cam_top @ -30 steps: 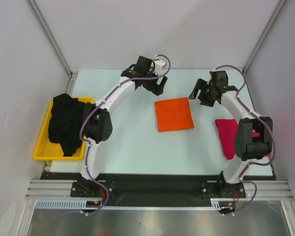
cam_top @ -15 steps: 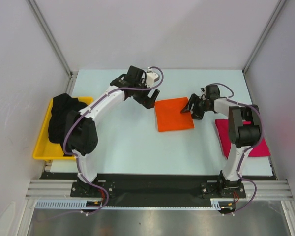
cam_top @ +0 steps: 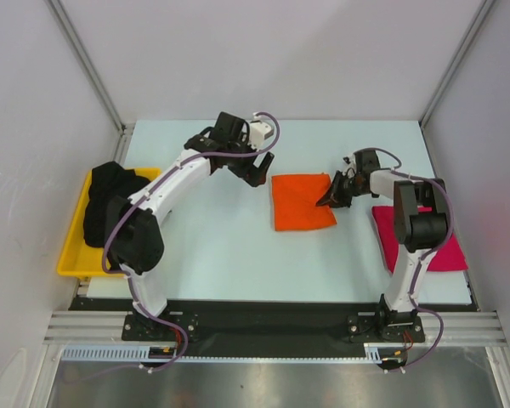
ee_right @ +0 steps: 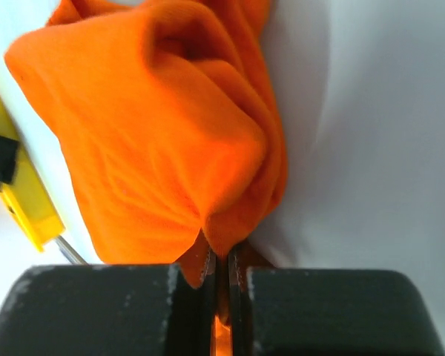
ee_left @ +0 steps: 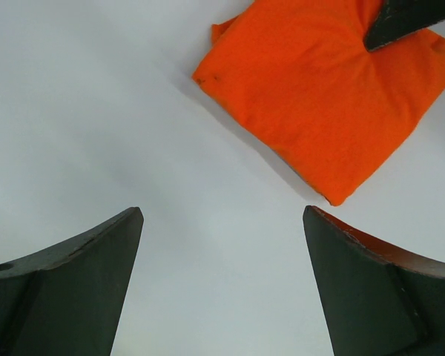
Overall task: Fold and stack the t-shirts
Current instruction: Neatly place the folded tshirt to the corner
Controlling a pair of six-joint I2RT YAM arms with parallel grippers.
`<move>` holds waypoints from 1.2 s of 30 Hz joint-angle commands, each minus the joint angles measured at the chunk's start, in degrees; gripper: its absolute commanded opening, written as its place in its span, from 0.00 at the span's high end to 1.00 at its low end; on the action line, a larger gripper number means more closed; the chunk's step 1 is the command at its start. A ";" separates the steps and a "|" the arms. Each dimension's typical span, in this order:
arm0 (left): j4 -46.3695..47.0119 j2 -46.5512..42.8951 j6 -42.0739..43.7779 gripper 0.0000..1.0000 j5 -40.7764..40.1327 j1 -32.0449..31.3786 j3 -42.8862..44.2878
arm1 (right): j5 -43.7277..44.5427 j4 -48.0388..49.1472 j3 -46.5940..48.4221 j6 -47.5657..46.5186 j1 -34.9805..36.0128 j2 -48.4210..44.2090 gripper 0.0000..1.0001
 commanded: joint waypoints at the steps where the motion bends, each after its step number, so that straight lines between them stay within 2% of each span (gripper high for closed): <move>1: 0.91 -3.56 1.89 0.04 1.34 -0.16 -0.73 | 2.29 -17.60 1.72 -8.57 0.06 -7.22 1.00; 6: 1.87 -5.14 3.30 0.04 1.07 -0.16 -1.70 | 10.72 -37.00 0.75 -17.45 0.05 -14.09 1.00; 11: 2.93 -6.20 4.18 0.04 1.42 -0.16 -2.05 | 25.38 -47.41 1.62 -18.35 -0.21 -20.33 1.00; 14: 3.63 -6.72 4.62 0.04 1.34 -0.08 -1.96 | 30.65 -49.44 2.76 -15.62 -0.38 -24.28 1.00; 24: 5.83 -8.48 5.50 0.03 1.16 0.01 -1.96 | 41.58 -57.26 9.01 -10.69 -0.38 -25.18 1.00; 28: 6.27 -9.10 5.85 0.03 1.34 0.19 -2.05 | 45.36 -54.63 10.68 -15.68 -0.30 -26.40 1.00; 30: 6.44 -9.54 6.20 0.03 1.34 0.36 -2.14 | 44.15 -52.53 9.02 -19.46 -1.08 -27.81 1.00; 32: 6.79 -9.71 6.20 0.03 1.16 0.54 -2.14 | 41.25 -52.17 8.57 -20.44 -1.35 -29.39 1.00; 36: 7.32 -9.89 5.85 0.03 1.25 0.80 -2.05 | 43.86 -52.34 8.75 -20.71 -1.35 -31.15 1.00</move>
